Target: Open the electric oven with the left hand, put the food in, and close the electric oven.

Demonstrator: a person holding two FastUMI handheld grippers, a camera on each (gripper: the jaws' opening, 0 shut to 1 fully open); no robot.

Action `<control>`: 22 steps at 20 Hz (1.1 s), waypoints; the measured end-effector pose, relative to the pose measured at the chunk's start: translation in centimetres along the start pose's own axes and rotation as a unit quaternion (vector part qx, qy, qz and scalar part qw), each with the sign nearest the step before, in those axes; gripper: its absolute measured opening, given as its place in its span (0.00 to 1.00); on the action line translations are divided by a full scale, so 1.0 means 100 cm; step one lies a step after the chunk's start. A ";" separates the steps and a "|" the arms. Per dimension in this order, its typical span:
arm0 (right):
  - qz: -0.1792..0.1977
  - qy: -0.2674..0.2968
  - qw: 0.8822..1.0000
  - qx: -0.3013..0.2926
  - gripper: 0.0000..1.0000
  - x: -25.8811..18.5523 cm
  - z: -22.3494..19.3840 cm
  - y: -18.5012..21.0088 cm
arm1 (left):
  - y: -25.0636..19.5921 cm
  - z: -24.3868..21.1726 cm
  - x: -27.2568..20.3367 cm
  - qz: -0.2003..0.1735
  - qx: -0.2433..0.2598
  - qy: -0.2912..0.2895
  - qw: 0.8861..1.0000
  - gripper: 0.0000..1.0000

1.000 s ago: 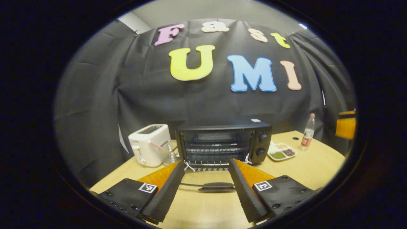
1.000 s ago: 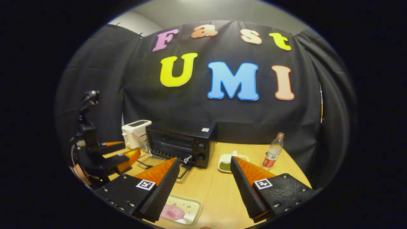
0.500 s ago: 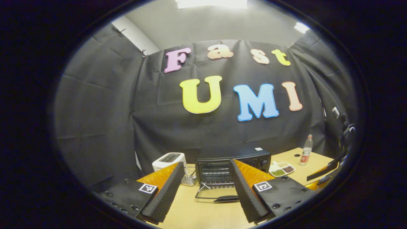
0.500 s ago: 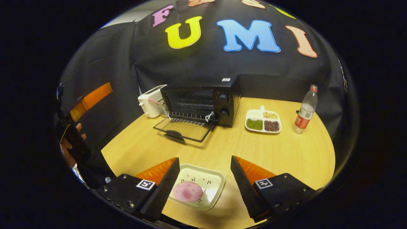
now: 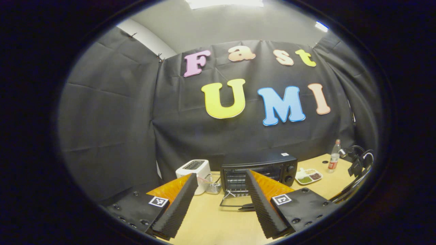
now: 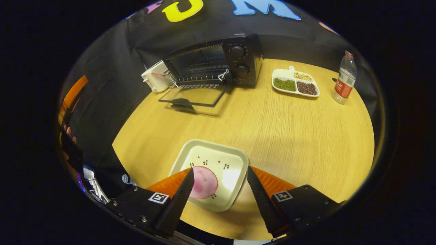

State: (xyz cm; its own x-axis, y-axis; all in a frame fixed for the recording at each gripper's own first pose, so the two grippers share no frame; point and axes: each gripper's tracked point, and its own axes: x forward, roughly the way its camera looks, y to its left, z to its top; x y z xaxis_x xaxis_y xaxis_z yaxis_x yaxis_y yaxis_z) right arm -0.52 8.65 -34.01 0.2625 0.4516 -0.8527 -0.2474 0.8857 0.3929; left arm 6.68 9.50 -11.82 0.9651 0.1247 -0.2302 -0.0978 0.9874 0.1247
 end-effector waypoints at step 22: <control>0.084 0.140 0.970 0.181 0.00 0.024 -0.025 -0.009 | 0.038 -0.008 0.004 0.036 -0.013 0.001 0.999 0.99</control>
State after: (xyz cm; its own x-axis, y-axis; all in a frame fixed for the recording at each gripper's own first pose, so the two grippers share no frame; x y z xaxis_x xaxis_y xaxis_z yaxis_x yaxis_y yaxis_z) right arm -1.97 8.66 -37.29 -0.0283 0.5904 -0.8066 0.0913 0.8051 0.5861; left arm 6.53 13.39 -12.19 0.9548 0.1962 -0.2233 -0.1740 0.9780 0.1150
